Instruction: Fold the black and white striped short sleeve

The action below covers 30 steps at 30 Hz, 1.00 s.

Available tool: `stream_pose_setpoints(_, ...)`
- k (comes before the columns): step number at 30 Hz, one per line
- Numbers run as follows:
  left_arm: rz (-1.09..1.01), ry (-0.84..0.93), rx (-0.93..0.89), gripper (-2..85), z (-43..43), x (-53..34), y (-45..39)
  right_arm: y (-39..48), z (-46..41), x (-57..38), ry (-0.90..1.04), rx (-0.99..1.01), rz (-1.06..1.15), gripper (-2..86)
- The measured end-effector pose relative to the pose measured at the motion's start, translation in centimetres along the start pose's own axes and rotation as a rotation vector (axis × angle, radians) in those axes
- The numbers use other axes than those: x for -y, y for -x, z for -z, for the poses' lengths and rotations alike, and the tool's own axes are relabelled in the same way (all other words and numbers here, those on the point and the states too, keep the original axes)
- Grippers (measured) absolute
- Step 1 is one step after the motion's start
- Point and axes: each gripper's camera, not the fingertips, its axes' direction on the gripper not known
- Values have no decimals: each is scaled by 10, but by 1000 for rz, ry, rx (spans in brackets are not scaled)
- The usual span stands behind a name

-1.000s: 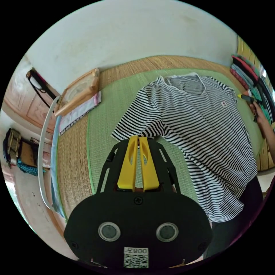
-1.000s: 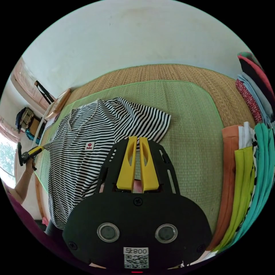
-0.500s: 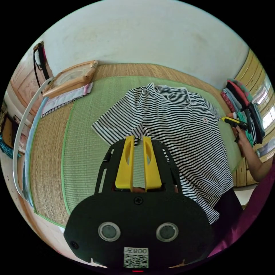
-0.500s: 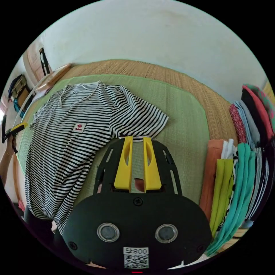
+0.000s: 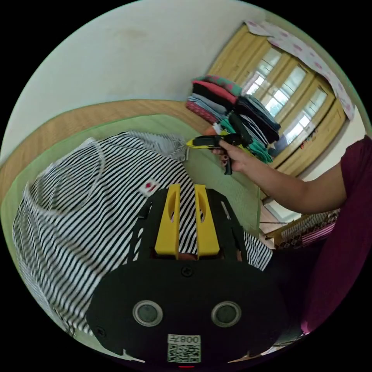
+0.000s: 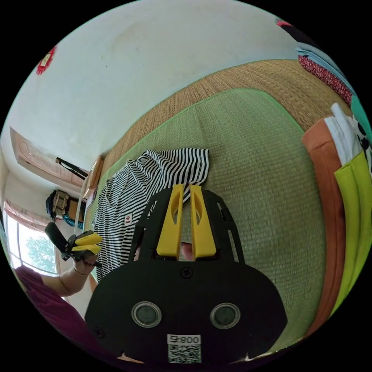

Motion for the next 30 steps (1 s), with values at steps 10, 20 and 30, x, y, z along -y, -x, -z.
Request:
stream_pose_setpoints(10,-125,249,255,58,-123,123,-12,-24,4,11,3,39,24,39)
stream_pose_setpoints(20,-52,181,198,9,-126,151,13,-20,-13,37,-23,-88,83,50)
stream_pose_setpoints(30,118,43,-97,6,-120,164,51,1,-53,91,85,-179,144,1)
